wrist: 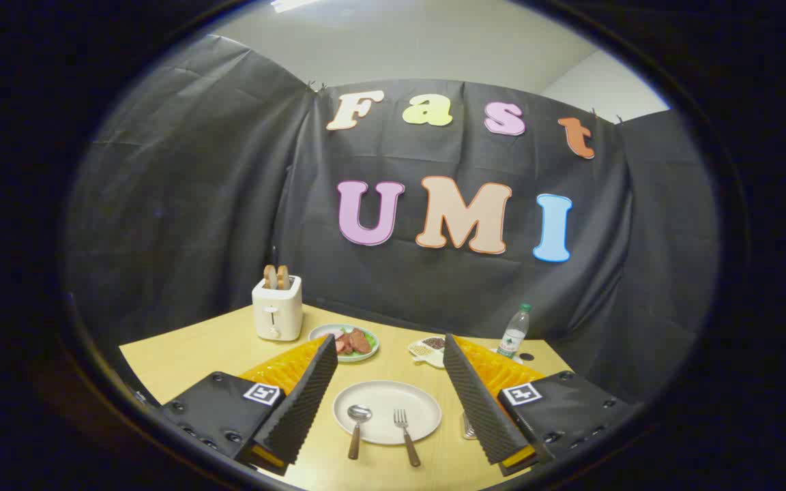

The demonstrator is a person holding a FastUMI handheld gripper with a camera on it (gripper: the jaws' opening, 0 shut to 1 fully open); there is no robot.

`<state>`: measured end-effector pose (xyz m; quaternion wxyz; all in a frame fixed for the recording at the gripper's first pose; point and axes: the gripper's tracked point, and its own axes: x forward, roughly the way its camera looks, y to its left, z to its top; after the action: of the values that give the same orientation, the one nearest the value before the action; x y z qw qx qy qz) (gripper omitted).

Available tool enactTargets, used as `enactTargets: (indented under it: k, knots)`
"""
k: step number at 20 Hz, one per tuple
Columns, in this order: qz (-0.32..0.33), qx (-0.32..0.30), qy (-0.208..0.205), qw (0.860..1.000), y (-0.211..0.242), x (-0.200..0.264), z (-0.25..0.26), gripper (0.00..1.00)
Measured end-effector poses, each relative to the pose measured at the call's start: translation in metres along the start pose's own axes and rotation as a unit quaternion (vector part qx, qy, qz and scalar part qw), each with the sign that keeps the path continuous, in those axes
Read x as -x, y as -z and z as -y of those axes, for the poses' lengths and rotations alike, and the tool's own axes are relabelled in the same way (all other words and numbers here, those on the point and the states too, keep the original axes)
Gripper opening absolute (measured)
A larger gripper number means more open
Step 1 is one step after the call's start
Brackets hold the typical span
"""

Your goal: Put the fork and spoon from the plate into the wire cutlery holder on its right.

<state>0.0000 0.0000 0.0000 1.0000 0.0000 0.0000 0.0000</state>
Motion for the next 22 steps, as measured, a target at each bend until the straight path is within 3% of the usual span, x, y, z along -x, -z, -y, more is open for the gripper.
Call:
enactTargets:
  k: [17, 22]
  knots:
    - [-0.051, -0.009, 0.006, 0.999, 0.010, -0.006, 0.015, 1.00]
    - [-0.077, -0.003, 0.029, 0.997, 0.014, -0.009, 0.023, 1.00]
